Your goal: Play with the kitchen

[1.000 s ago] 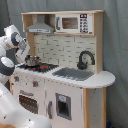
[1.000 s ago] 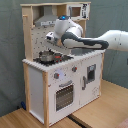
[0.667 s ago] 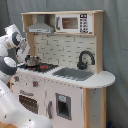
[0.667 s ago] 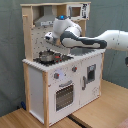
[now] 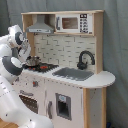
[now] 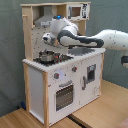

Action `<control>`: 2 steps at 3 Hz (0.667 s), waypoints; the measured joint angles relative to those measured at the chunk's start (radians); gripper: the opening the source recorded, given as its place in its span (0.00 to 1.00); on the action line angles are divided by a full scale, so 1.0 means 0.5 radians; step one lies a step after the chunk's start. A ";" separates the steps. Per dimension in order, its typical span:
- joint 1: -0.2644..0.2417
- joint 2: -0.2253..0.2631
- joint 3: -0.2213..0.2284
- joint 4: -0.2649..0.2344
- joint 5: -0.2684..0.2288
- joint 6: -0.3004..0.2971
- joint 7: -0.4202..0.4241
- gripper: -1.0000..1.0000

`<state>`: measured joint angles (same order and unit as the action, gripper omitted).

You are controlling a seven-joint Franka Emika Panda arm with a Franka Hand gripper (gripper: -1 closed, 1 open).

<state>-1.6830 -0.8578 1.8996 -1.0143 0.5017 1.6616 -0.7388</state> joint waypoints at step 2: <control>-0.156 0.000 0.164 0.061 0.000 -0.195 -0.158 1.00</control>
<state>-1.7611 -0.8577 1.9815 -0.9837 0.5018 1.5639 -0.8176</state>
